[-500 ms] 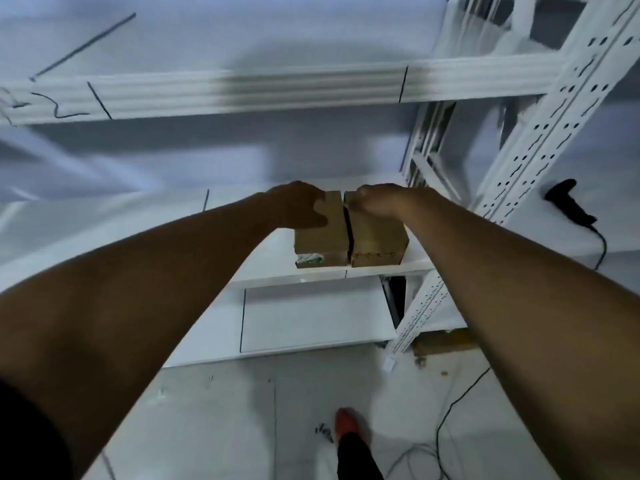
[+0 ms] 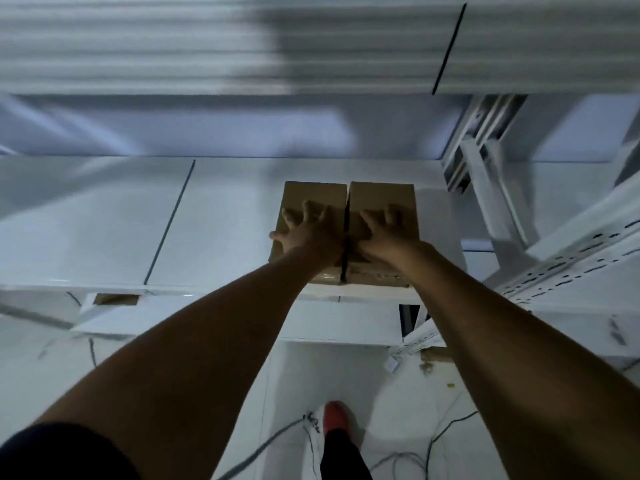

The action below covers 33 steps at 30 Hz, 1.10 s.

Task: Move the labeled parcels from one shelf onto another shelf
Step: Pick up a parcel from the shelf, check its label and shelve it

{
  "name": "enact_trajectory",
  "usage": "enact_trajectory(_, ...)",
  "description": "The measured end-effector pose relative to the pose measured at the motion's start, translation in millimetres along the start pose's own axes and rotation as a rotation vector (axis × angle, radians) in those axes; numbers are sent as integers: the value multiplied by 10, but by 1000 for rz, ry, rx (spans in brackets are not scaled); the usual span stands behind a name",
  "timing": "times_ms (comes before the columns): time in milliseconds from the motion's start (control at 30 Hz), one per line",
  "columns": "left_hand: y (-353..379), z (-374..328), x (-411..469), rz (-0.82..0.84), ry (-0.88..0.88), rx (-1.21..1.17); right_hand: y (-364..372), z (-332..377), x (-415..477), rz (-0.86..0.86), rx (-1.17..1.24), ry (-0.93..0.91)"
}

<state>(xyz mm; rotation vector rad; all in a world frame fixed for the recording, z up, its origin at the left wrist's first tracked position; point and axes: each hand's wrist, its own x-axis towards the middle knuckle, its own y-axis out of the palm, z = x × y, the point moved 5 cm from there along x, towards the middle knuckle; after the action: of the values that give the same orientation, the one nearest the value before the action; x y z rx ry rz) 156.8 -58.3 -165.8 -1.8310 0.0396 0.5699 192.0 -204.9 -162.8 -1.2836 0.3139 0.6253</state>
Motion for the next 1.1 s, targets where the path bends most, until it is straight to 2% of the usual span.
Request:
enact_trajectory(267, -69, 112, -4, -14, -5, -40, -33, 44, -73, -84, -21, 22)
enact_trajectory(433, -46, 224, -155, 35, -40, -3, -16, 69, -156, -139, -24, 51)
enact_trajectory(567, -38, 337, -258, -4, 3, -2, 19, 27, -265, -139, -46, 68)
enact_trajectory(667, -69, 496, -347, -53, 48, -109, 93, -55, -308, -133, -108, 46)
enact_trajectory(767, -116, 762, -433, -105, -17, -429, 96, -85, -355, -100, -113, 46)
enact_trajectory(900, -204, 998, -776, -55, -194, -1241, 75, -38, -429, -62, -145, 72)
enact_trajectory(1000, -216, 1128, -1020, 35, -269, -1483, 110, 23, -478, -46, -179, 91)
enact_trajectory(1067, -154, 1221, -1086, 88, -276, -1688, 88, 80, -567, -141, -240, 107)
enact_trajectory(1100, -149, 1237, -1113, 104, -262, -1817, 58, 148, -619, -262, -240, 88)
